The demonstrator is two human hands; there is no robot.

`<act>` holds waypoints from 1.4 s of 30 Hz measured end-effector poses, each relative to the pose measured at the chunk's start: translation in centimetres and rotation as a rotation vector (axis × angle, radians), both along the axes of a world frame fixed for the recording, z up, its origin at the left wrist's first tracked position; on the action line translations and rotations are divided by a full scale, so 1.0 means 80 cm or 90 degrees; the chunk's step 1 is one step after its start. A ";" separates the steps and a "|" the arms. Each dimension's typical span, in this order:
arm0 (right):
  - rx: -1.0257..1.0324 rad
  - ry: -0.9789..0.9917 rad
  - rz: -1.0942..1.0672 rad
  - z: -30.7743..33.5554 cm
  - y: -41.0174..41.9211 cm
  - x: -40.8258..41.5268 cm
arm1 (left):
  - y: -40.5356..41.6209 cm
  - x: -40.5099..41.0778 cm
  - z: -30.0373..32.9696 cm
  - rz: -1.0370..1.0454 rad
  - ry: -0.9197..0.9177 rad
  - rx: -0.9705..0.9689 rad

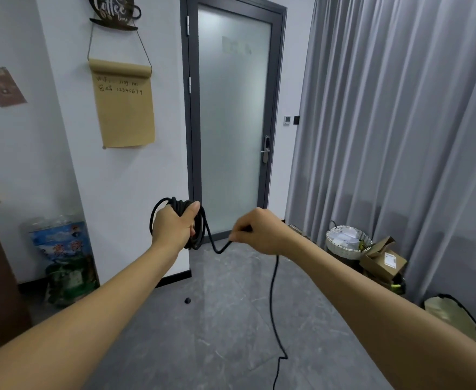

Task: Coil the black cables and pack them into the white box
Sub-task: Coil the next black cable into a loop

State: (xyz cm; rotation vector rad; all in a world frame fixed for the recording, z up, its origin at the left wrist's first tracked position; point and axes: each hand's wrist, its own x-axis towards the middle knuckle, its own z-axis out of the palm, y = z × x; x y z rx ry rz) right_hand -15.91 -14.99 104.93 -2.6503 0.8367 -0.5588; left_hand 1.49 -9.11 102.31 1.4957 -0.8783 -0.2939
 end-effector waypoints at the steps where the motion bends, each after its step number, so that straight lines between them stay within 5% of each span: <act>1: 0.032 -0.018 0.021 0.004 0.003 0.004 | -0.001 -0.004 0.000 -0.008 -0.011 0.003; 11: 0.353 -0.308 0.070 0.010 0.005 0.011 | 0.006 -0.048 0.013 -0.160 -0.019 0.017; 27: 0.339 -0.348 -0.073 -0.010 -0.023 -0.004 | 0.019 -0.055 0.001 -0.422 0.336 0.097; 42: 0.319 -0.317 -0.254 -0.053 -0.065 -0.061 | 0.010 -0.006 -0.016 -0.213 0.414 0.053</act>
